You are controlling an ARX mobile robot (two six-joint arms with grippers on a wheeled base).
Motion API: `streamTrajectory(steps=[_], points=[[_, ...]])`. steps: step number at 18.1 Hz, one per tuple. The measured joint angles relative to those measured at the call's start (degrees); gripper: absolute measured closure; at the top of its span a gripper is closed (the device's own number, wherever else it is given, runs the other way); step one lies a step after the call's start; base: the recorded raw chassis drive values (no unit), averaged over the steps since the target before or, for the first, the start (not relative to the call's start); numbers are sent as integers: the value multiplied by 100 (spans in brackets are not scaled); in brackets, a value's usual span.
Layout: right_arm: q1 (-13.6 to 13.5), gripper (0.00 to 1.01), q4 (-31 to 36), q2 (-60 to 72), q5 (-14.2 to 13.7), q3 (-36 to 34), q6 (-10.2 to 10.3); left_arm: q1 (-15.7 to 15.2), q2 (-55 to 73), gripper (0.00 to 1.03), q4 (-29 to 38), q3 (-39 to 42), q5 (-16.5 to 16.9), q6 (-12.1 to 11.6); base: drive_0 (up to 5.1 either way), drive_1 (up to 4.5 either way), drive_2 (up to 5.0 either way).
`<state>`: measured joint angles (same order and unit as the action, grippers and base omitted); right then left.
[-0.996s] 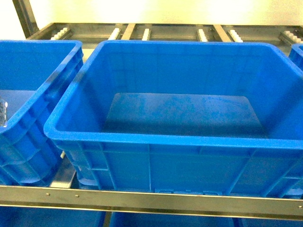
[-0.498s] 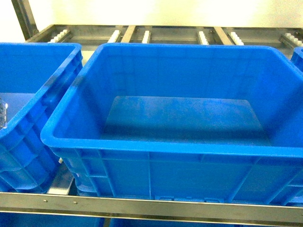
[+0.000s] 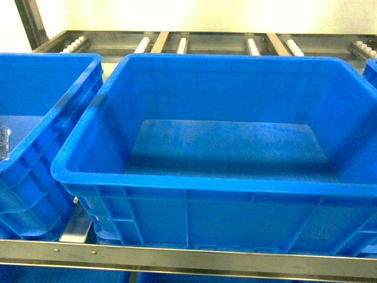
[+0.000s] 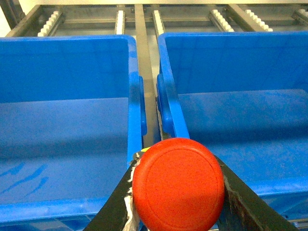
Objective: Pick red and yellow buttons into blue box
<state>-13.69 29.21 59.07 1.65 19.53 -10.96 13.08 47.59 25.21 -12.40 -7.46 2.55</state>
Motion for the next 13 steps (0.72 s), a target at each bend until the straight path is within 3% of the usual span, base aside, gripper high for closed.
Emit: streamTrajectory(steps=[4, 7, 9, 11, 13], points=[[-138, 71, 315, 1753, 212, 1060, -26, 0, 0, 71, 0, 0, -2, 2, 0, 0, 0], [-295, 71, -544, 3206, 557, 2339, -2, 0, 0, 71, 0, 0, -2, 2, 0, 0, 0], [-313, 71, -931, 3993, 592, 2977, -55, 0, 0, 71, 0, 0, 0, 2, 0, 0, 0], [-214, 71, -1539, 4601, 715, 3591, -70, 0, -2, 71, 2, 0, -4, 2, 0, 0, 0], [-39, 69, -1622, 4911, 745, 3694, -214, 0, -2, 71, 2, 0, -2, 2, 0, 0, 0]])
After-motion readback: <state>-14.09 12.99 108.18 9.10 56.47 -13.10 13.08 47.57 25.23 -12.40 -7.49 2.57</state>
